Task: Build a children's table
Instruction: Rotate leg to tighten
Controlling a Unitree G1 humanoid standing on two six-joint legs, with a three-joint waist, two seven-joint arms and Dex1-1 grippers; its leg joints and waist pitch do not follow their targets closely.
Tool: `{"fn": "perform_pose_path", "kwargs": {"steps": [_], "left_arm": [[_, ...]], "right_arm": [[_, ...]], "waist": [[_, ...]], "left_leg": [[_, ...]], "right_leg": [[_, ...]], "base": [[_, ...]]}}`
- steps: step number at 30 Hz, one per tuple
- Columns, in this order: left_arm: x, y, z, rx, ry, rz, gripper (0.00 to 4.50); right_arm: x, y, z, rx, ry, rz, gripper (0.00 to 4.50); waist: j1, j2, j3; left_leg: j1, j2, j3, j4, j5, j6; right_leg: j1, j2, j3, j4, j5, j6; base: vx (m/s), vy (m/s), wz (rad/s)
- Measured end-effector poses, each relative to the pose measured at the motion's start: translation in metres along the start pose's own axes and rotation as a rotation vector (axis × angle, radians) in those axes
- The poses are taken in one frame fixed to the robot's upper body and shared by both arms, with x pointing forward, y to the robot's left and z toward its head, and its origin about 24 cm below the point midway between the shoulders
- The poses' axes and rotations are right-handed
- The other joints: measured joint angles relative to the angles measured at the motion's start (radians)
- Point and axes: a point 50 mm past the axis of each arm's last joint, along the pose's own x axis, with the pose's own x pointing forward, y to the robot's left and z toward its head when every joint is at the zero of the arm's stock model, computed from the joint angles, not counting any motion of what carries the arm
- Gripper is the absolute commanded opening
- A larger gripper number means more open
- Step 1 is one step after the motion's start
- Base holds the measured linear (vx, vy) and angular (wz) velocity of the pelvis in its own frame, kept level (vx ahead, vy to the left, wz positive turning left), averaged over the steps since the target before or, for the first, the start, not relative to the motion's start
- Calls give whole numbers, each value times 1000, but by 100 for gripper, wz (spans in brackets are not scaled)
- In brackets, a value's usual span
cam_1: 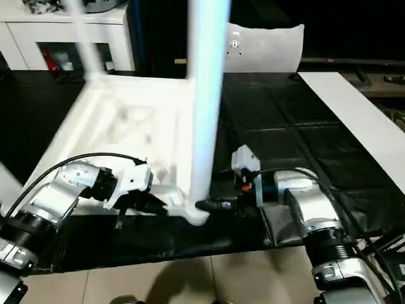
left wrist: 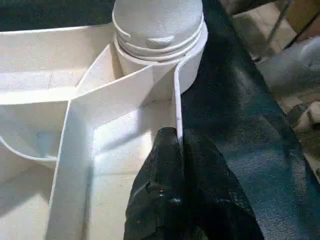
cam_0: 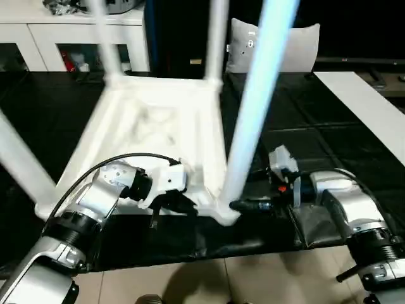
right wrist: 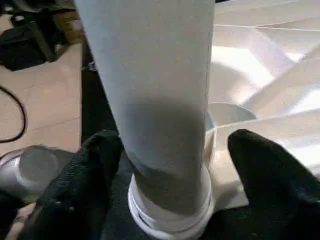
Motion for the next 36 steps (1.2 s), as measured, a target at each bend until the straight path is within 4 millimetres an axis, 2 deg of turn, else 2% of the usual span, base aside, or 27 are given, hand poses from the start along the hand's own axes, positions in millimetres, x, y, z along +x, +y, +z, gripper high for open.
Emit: {"fn": "perform_pose_path", "kwargs": {"steps": [1, 6, 7, 11, 15, 18, 21, 24, 26, 28, 30, 32, 34, 36], "left_arm": [[0, 0, 0, 4, 0, -7, 0], [1, 0, 0, 14, -2, -22, 0], [1, 0, 0, 14, -2, -24, 0], [0, 1, 0, 18, -3, -27, 0], [0, 1, -1, 15, -4, -26, 0], [0, 1, -1, 8, -8, -24, 0], [-1, 5, -3, -76, -16, 29, 0], [0, 11, -3, -140, -15, 127, 0], [3, 21, -2, -214, -25, 263, 0], [11, 26, 2, -257, -40, 333, 0], [16, 28, 5, -283, -54, 373, 0], [19, 32, 5, -319, -54, 444, 0], [23, 36, 8, -349, -56, 521, 0], [27, 37, 11, -358, -56, 554, 0]], "right_arm": [[0, 0, 0, 2, -1, 5, 345], [1, 1, 1, -1, -6, 37, 298], [1, 1, 0, -1, -6, 44, 275], [1, 0, 1, 3, -3, 64, 253], [2, 0, 0, 17, -6, 73, 210], [2, 0, 1, 34, -9, 68, 201], [11, 0, 0, 75, -39, -4, 194], [15, -6, 1, 107, -62, -133, 193], [24, -16, 3, 149, -104, -318, 193], [27, -25, 5, 179, -120, -439, 192], [28, -30, 7, 189, -114, -511, 191], [38, -36, 11, 213, -117, -609, 191], [47, -41, 16, 234, -127, -703, 191], [49, -43, 17, 232, -131, -747, 191]], "waist": [[0, -1, 0], [-1, -3, -1], [-1, -3, -1], [-2, -5, -1], [-4, -6, -1], [-4, -6, -1], [-9, -6, -2], [-23, -6, -2], [-45, -5, -1], [-76, -1, 0], [-98, 1, 1], [-122, 2, 1], [-130, 2, 1], [-130, 2, 1]], "left_leg": [[0, 0, 0, 0, 0, 0], [0, 0, 0, 0, 0, 0], [0, 0, 0, 0, 0, 0], [0, 0, 0, 0, 0, 0], [0, 0, 0, 0, 0, 0], [0, 0, 0, 0, 0, 0], [2, 0, -1, 0, 0, -1], [3, 0, -1, 0, 1, -1], [1, 0, -3, 4, 1, -2], [-2, 6, -13, 4, 1, -2], [-4, 16, -16, 4, 1, -2], [-4, 16, -16, 4, 1, -2], [-2, 15, -16, 3, 1, -2], [-1, 15, -17, 0, 1, -2]], "right_leg": [[0, 0, 0, 0, 0, 0], [0, 0, 0, 0, 0, 0], [0, 0, 0, 0, 0, 0], [0, 0, 0, 0, 0, 0], [0, 0, -1, 0, 0, 0], [1, 0, -1, 0, 0, 0], [1, 0, -1, 0, 0, 0], [2, 0, -3, -2, 0, 0], [2, 0, -8, -6, 0, 0], [8, 0, -27, -25, 0, 1], [13, 1, -40, -40, 0, 1], [14, 1, -43, -41, 0, 1], [11, 0, -43, -39, 1, 0], [11, 0, -45, -39, 1, 0]], "base": [[0, 0, 0], [0, 0, 0], [0, 0, 0], [0, 0, 0], [0, 0, 0], [0, 0, 0], [0, 0, 0], [0, 0, 0], [0, 0, 0], [-13, 14, -9], [-13, 14, -9], [0, 0, 0], [0, 0, 0], [0, 0, 0]]}}
